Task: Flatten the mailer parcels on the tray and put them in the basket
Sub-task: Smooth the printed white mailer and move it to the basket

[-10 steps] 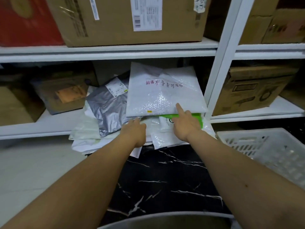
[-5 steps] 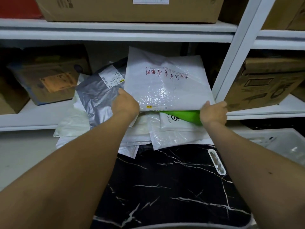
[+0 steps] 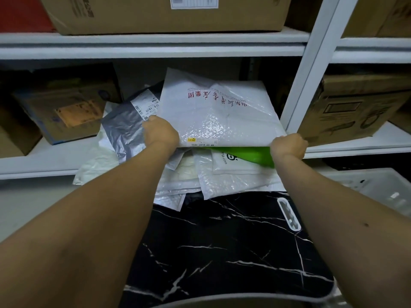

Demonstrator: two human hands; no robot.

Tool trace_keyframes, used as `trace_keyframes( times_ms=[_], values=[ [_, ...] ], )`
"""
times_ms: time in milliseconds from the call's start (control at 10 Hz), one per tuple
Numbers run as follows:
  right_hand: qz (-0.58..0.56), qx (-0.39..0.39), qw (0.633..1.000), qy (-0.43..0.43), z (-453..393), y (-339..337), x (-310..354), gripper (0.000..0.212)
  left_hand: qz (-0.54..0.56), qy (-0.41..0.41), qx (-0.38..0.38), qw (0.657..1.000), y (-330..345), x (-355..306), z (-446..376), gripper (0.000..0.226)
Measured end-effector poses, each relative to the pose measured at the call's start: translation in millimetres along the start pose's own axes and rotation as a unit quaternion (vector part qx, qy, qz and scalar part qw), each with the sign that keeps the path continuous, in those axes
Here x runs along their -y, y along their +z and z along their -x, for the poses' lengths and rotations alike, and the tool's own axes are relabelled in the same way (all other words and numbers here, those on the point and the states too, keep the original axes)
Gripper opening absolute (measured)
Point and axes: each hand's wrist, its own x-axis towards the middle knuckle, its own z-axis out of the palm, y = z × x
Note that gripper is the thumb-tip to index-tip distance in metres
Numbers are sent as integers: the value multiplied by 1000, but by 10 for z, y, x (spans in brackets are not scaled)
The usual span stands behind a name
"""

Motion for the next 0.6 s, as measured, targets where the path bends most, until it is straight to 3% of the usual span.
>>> trace_keyframes(
  times_ms=[200,300,400,600],
  values=[
    [-24,12,1000,-8,406,-185,-49,39,-54,18,-11,998,-331,202,252,47],
    [-35,19,999,-8,700,-289,-148,40,-8,8,-50,999,-488,339,485,46],
    [-39,31,999,-11,1060,-423,-316,42,15,-45,-38,998,-611,547,809,58],
    [-17,38,999,-14,1796,-654,-823,46,-8,-113,-8,994,-708,1068,1500,52]
  ],
)
